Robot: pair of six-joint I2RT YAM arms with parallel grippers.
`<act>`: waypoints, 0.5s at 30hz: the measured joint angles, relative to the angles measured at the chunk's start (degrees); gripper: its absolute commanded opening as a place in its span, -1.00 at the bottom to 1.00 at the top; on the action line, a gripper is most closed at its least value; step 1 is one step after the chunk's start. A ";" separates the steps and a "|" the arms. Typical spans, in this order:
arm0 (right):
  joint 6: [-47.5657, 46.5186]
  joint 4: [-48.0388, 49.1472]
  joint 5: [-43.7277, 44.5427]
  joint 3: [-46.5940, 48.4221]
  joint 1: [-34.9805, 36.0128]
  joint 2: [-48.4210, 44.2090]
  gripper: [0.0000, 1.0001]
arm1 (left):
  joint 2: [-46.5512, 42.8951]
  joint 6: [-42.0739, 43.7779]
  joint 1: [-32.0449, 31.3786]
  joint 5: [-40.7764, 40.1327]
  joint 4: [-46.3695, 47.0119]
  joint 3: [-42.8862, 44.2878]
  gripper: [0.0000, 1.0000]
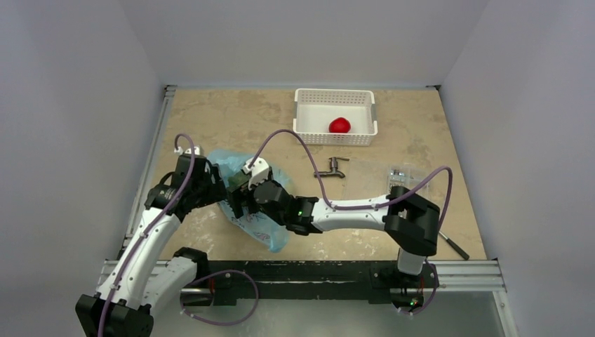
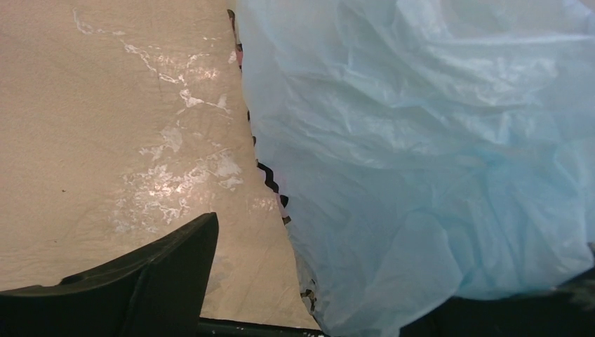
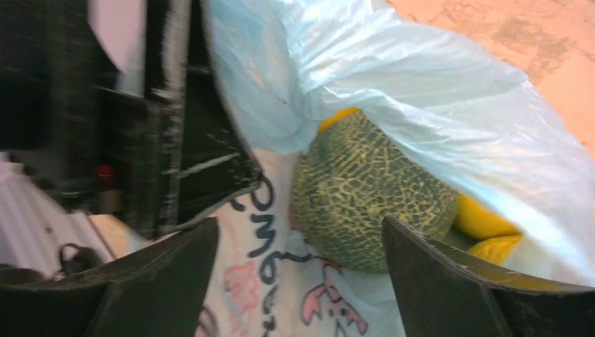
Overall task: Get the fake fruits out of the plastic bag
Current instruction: Adjust the plastic bag at the center of the board.
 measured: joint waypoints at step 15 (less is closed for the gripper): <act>-4.09 -4.52 0.13 5.14 -3.85 8.26 0.98 | 4.85 12.33 0.28 -0.68 3.72 7.89 0.02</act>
